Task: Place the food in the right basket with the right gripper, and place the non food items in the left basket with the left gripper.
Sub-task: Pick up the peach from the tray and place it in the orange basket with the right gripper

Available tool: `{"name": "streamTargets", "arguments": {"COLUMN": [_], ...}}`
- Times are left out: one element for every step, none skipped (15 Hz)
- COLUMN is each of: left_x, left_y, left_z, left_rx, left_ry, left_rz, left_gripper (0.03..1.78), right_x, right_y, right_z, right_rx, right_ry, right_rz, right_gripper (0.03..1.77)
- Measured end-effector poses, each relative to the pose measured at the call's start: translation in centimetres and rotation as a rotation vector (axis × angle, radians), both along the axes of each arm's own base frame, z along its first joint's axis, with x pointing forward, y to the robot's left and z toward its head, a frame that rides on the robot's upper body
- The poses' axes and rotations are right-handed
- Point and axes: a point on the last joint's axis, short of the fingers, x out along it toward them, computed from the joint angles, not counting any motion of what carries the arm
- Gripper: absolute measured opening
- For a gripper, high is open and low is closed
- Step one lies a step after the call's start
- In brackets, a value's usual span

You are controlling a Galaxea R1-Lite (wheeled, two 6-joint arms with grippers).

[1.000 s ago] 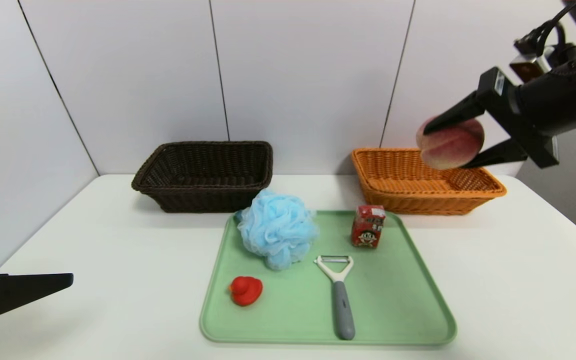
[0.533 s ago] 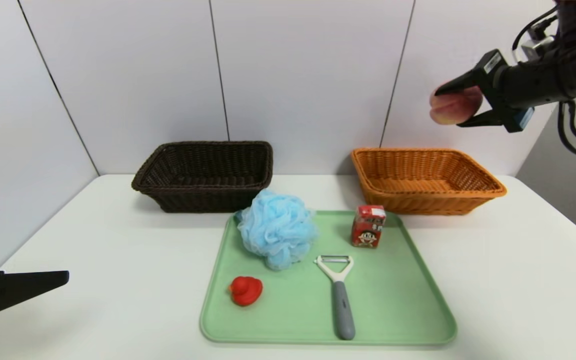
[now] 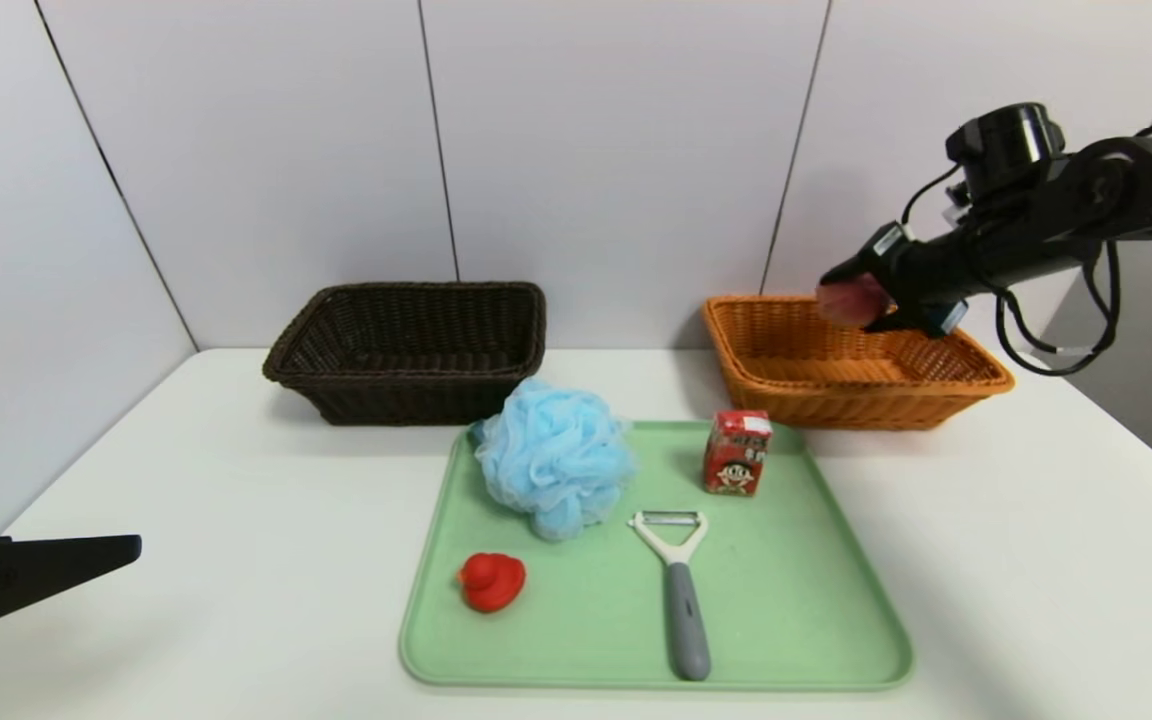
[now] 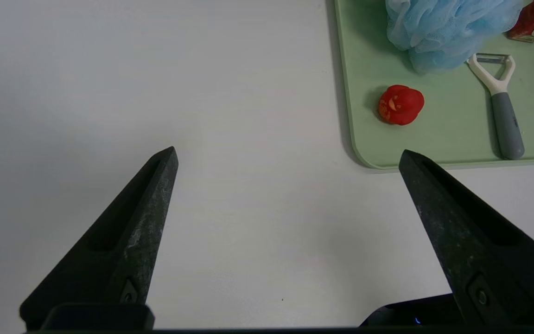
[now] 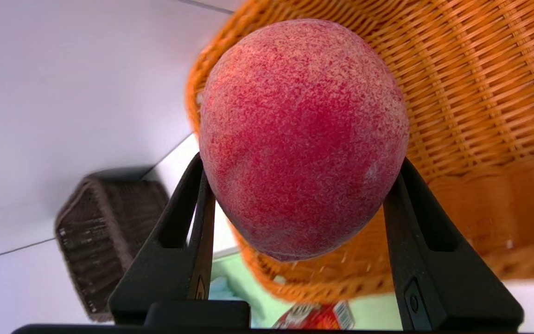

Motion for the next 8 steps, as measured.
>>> {"name": "streamTargets", "arguments": {"left_x": [0.0,0.1,0.1,0.1,0.1,0.1,0.1,0.1], "left_y": [0.0,0.0,0.0,0.0,0.0,0.0,0.0,0.0], "left_z": [0.0,0.0,0.0,-0.1,-0.2,-0.3,-0.3,-0.4], "left_rx": [0.0,0.001,0.0,0.0,0.001,0.002,0.002,0.003], "left_ry": [0.001,0.002,0.003,0.006,0.009,0.013,0.016,0.017], "left_rz": [0.0,0.0,0.0,0.0,0.001,0.001,0.001,0.001], "left_gripper": [1.69,1.69,1.69,1.69,1.69,1.69,1.69,1.69], "right_x": [0.5,0.9,1.2,1.5,1.6,1.7,1.7,1.7], "right_y": [0.0,0.0,0.0,0.0,0.0,0.0,0.0,0.1], "right_z": [-0.8,-1.5,-2.1,-2.6,-2.9,-3.1,-3.1,-3.2], "right_rx": [0.0,-0.001,-0.001,-0.003,-0.006,-0.006,-0.006,-0.008], "right_ry": [0.013,0.026,0.042,0.057,0.063,0.065,0.066,0.066], "right_rz": [-0.002,-0.003,-0.003,-0.002,-0.003,-0.003,-0.002,0.0], "right_gripper": [1.01,1.01,1.01,1.01,1.01,1.11,1.19,1.25]}}
